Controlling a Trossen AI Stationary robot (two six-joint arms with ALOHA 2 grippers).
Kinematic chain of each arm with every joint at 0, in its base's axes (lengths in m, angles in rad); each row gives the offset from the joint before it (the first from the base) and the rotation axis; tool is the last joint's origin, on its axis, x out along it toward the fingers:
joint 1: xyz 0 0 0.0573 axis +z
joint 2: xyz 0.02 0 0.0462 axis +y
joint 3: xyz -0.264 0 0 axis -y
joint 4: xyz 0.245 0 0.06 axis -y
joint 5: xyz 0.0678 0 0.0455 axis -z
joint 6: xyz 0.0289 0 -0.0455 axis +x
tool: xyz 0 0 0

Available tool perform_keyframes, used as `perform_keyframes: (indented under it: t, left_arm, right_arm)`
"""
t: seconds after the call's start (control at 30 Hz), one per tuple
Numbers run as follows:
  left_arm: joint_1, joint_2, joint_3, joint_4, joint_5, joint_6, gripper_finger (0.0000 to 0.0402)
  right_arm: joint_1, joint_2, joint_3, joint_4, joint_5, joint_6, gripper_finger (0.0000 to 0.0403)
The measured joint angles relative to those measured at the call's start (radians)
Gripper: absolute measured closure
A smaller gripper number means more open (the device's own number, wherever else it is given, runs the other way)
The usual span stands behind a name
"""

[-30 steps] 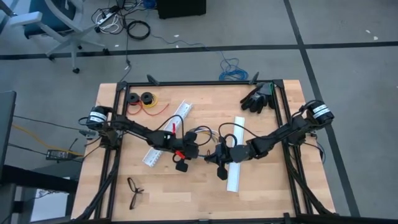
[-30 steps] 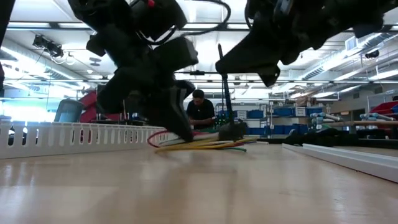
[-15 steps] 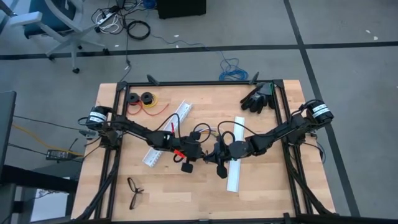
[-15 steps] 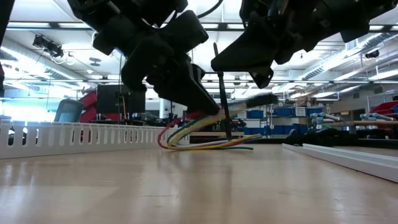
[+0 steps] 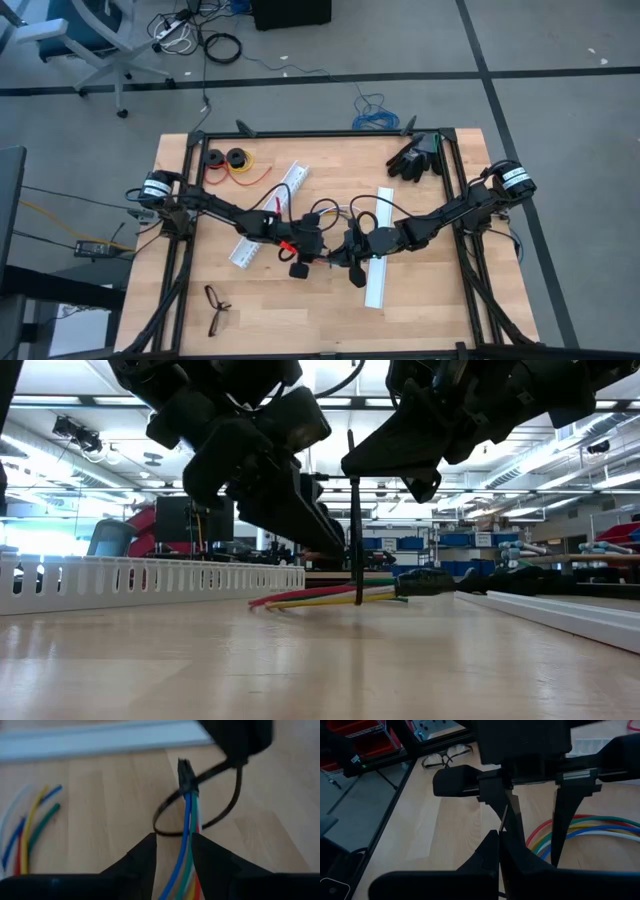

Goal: Ziptie cables
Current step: Wrap the cable wires together using the black zip tie

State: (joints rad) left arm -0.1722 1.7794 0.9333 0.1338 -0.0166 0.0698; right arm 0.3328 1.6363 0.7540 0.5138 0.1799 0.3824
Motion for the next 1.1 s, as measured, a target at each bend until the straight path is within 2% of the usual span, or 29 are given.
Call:
perform_keyframes:
  t: [0.3,0.5,0.73,0.83,0.93,1.03,1.1]
  left_arm:
    - [-0.033,-0.052,0.000,-0.035,-0.018,-0.046,0.0270]
    - [-0.084,-0.187,-0.037,-0.053,-0.188,0.004,0.0270]
    - [-0.177,-0.401,-0.204,-0.024,-0.414,-0.085,0.0271]
    - [-0.220,-0.457,-0.306,0.130,-0.450,-0.124,0.0271]
    - [-0.243,-0.457,-0.428,0.430,-0.482,-0.125,0.0271]
    - [-0.238,-0.387,-0.532,0.779,-0.500,-0.149,0.0271]
    - [-0.226,-0.326,-0.575,0.918,-0.514,-0.160,0.0271]
  right_arm:
    - [0.000,0.000,0.000,-0.021,0.001,0.000,0.0403]
    - [0.000,0.000,0.000,-0.040,0.001,0.000,0.0403]
    - [0.000,0.000,0.000,-0.045,0.002,0.008,0.0403]
    - [-0.001,0.000,0.000,-0.043,0.002,0.008,0.0403]
    - [-0.009,0.000,0.000,-0.040,0.002,0.008,0.0403]
    - [-0.019,0.000,0.000,-0.038,0.002,0.008,0.0403]
    - [-0.027,0.000,0.000,-0.033,0.002,0.008,0.0403]
